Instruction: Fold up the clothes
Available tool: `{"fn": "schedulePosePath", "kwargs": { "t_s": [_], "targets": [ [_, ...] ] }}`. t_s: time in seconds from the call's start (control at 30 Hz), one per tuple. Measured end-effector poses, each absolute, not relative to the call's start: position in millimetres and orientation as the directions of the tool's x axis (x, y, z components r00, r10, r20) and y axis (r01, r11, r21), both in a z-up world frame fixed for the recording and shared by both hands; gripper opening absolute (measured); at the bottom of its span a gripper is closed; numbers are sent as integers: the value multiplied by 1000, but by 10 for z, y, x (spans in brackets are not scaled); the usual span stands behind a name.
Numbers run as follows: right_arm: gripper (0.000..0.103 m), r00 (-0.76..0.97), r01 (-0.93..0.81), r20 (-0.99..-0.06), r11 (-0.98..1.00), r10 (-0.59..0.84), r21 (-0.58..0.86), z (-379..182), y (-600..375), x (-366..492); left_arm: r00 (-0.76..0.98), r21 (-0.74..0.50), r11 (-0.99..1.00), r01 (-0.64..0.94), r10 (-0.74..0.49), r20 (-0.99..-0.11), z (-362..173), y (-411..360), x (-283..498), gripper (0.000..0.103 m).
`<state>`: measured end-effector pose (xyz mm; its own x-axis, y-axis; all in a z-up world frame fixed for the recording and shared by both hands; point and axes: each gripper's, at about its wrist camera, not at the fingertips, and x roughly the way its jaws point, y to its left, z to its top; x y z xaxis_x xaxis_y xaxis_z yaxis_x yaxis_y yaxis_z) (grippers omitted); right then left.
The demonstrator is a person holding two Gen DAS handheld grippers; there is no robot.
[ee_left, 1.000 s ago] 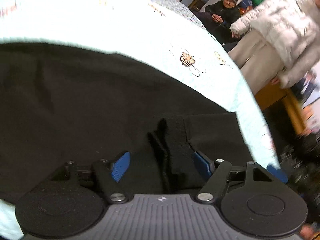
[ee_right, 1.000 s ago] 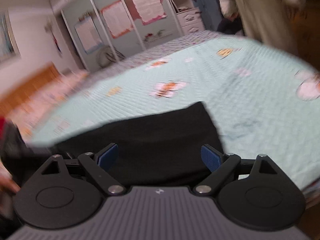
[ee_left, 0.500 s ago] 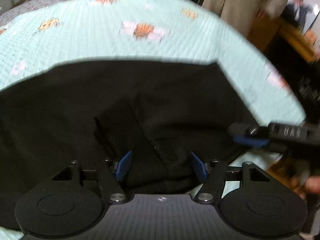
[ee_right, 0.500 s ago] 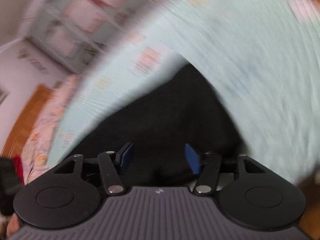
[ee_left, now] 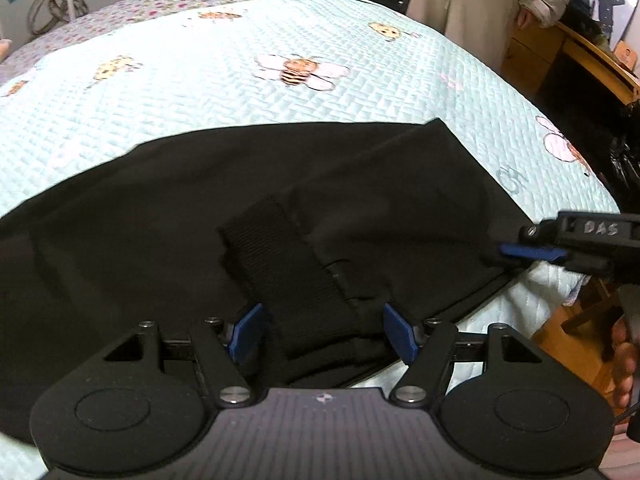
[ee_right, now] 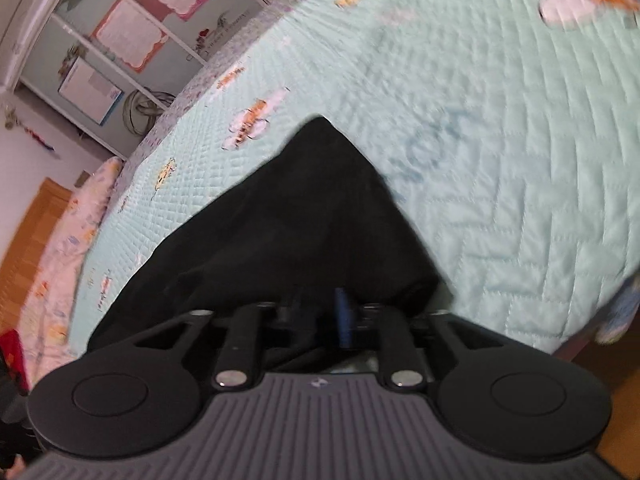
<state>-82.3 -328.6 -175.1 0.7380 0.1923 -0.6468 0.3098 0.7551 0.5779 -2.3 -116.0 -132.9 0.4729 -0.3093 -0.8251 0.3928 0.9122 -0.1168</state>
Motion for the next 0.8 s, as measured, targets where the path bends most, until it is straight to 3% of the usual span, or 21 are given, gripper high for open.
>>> {"fn": "schedulePosePath", "kwargs": {
  "t_s": [0.2, 0.33, 0.43, 0.57, 0.8],
  "targets": [
    [49, 777, 212, -617, 871, 124, 443, -1422, -2906, -688, 505, -103, 938, 332, -268, -820, -1175, -846, -14, 71],
    [50, 781, 126, -612, 930, 121, 344, -1351, -2599, -551, 520, -94, 952, 292, -241, -819, -1114, -651, 3, 72],
    [52, 763, 71, -632, 954, 136, 292, -1423, -2399, -489, 531, -90, 960, 266, -224, -817, -1089, -523, 8, 72],
    [63, 655, 27, -749, 988, 99, 154, -1793, -2175, -402, 537, -84, 967, 239, -204, -819, -1098, -399, 24, 74],
    [64, 664, 6, -744, 996, 66, 93, -1767, -2134, -430, 533, -80, 977, 199, -176, -827, -1154, -216, -12, 76]
  ]
}}
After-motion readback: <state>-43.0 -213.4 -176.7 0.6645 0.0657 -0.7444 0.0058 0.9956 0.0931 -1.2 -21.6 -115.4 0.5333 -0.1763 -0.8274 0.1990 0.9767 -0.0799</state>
